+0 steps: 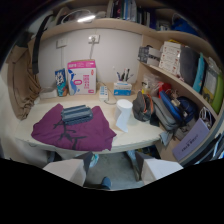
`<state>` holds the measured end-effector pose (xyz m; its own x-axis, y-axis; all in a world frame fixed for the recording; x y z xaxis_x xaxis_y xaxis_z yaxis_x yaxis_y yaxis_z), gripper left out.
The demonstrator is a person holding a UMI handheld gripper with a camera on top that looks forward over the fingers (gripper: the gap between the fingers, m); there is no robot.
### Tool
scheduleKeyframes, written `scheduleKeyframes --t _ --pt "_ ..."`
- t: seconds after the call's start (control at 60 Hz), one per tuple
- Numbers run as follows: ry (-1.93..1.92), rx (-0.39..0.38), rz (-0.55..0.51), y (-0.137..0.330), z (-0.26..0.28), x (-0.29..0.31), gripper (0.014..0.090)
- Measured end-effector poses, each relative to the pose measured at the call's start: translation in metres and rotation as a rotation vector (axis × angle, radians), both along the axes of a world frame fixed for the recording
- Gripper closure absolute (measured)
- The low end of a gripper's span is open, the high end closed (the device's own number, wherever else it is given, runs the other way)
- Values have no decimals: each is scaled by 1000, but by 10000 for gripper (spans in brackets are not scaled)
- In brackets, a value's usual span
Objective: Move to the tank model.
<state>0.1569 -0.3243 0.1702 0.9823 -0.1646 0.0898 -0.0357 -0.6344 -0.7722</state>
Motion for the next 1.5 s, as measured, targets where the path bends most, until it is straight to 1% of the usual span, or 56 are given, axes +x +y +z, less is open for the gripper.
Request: scheduleKeyframes --t 0.283,0.467,0.567,0.717,0.917,1.067,1.3,1.417,1.5 --pt "-1 18 -3 2 -1 -4 180" --pt "-7 37 7 6 -5 -16 181" --pt "11 45 32 14 -18 -37 186" --pt "63 42 100 32 -50 -84 181" --pt "97 67 188 75 -87 -138 180" --pt "127 99 216 120 -105 -166 176" --pt "124 150 198 203 -116 -174 176" --pt "110 151 201 229 -122 -175 172" --pt "104 149 202 239 -125 -174 177"
